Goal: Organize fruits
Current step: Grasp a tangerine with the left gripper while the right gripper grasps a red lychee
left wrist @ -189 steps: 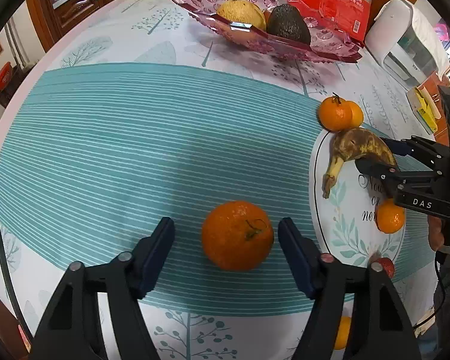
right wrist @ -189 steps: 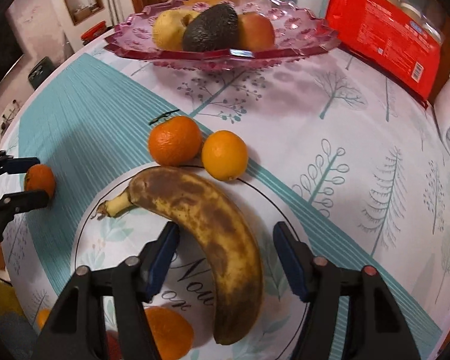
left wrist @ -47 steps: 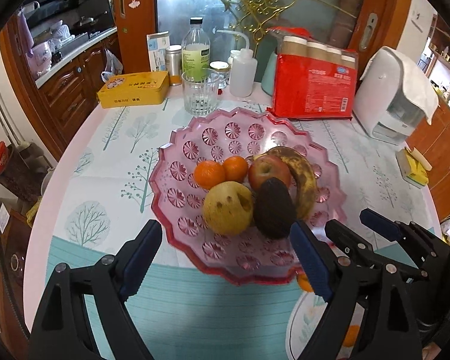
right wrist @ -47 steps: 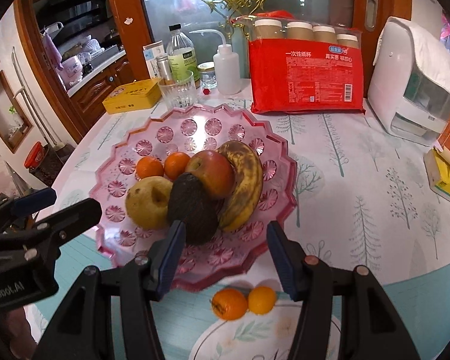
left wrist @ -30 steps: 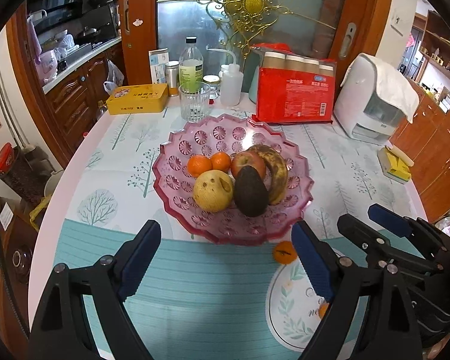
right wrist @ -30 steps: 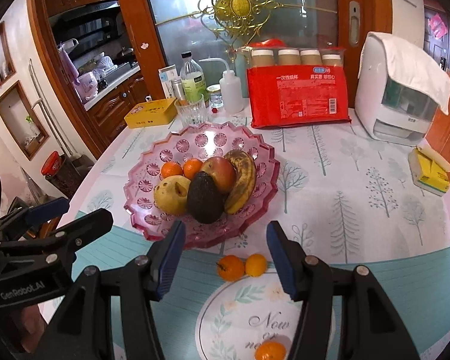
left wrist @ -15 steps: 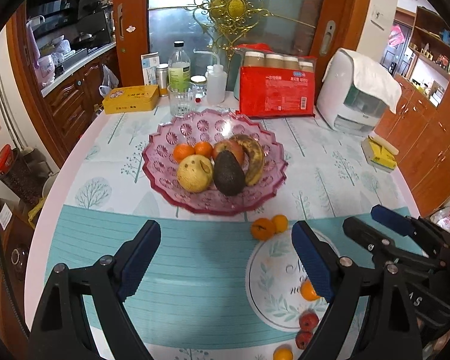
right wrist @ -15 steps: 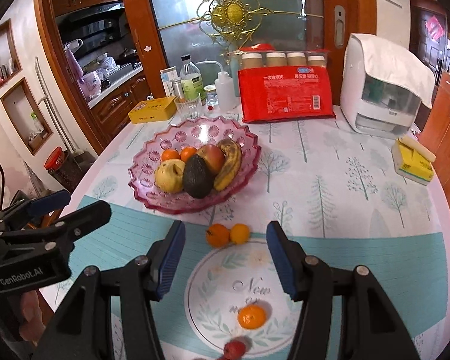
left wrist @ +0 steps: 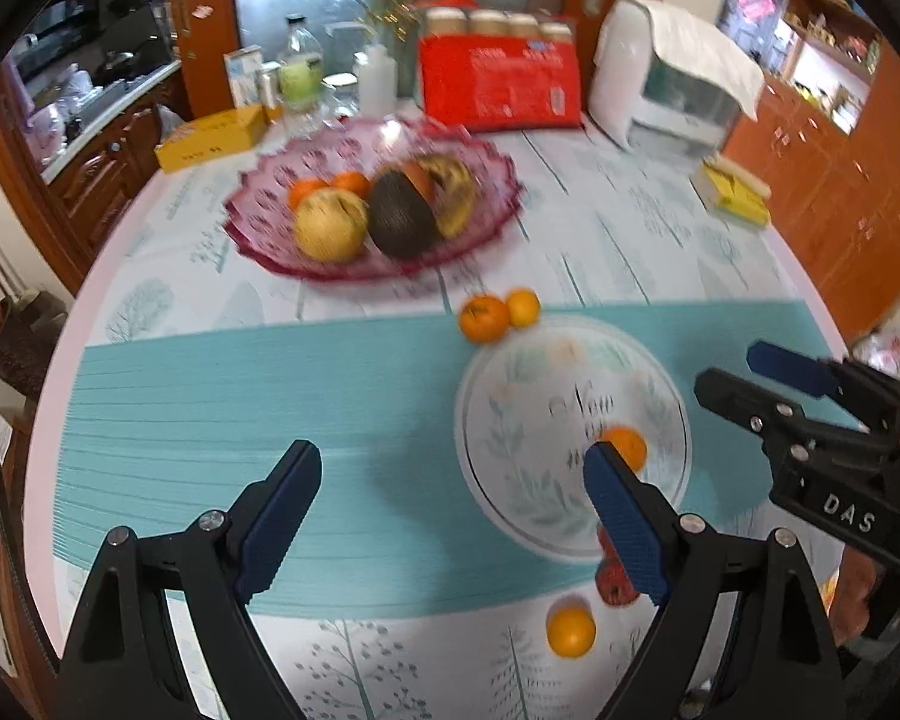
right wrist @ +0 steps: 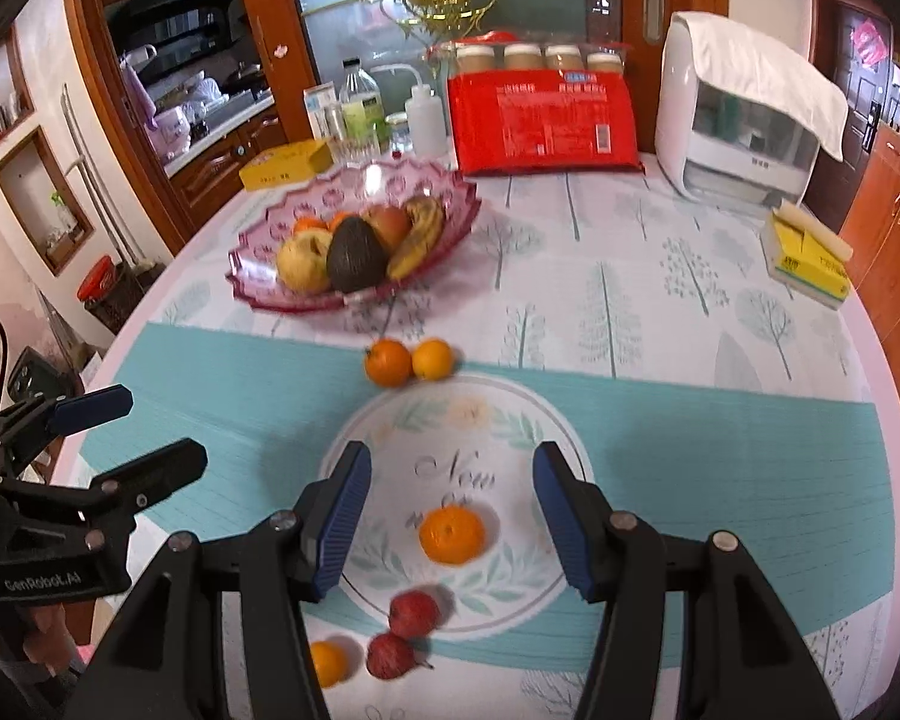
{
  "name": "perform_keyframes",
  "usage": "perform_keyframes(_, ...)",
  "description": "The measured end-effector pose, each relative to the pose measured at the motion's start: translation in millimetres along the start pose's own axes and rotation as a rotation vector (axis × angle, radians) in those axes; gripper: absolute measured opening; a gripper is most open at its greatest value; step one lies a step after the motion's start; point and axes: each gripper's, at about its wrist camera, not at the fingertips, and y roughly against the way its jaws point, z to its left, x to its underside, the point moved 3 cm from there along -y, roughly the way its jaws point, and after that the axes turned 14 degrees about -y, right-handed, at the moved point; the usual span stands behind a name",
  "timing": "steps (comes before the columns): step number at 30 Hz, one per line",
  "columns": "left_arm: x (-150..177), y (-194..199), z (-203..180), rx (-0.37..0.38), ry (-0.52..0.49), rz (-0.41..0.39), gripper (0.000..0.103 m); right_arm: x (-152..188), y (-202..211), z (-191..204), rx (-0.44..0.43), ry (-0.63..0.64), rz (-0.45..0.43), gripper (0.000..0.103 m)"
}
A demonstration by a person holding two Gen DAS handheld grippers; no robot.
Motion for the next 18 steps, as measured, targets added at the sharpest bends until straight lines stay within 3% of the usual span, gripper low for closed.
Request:
perform_keyframes(9, 39.1, -33.0, -30.4, 0.092, -0.057, 0.112, 0.088, 40.3, -21.8, -18.2, 0.041, 0.0, 0.07, 0.057)
perform_keyframes(18, 69.2, -58.1, -64.0, 0.228, -0.125, 0.229, 0.088, 67.6, -33.8, -17.6, -0.012, -0.003, 0.15, 0.057)
